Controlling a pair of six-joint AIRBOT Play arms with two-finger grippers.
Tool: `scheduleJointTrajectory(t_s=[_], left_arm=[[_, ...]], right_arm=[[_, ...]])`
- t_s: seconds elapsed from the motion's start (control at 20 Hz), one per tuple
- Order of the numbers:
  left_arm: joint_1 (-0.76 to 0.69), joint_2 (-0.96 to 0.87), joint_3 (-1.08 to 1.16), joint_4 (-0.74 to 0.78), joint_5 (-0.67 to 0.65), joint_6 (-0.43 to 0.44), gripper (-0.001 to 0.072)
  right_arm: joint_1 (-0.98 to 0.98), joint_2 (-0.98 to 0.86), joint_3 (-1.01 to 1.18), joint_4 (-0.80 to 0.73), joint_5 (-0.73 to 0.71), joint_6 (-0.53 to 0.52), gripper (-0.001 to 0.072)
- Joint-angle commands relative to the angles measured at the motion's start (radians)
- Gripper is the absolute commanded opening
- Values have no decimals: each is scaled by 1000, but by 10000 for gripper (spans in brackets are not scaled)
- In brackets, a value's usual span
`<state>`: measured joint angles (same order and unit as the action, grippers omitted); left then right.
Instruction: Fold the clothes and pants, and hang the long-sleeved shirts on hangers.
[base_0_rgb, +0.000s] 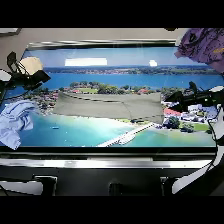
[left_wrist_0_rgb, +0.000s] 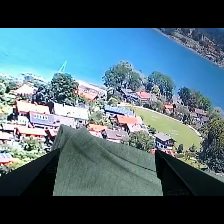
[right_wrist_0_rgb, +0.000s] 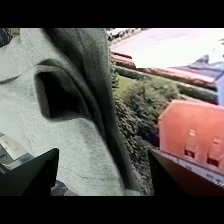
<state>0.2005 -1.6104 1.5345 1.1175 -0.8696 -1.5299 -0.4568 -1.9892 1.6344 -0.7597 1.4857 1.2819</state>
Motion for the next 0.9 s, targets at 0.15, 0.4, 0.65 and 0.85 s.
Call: scheduleJointTrajectory(t_s=[0.15,0.4,0.65,0.85], left_arm=[[4,14,2,2,-13,-3,682],[4,13,2,1,-12,-16,682],[3,13,2,-72,-12,-16,608],[-67,7,2,-179,-23,-6,18]], right_arm=[[35,-69,-2,60,-10,-56,633],[108,-74,-4,57,-8,-54,537],[183,-61,-3,35,-49,-18,33],[180,70,45,-73,-61,126,30]])
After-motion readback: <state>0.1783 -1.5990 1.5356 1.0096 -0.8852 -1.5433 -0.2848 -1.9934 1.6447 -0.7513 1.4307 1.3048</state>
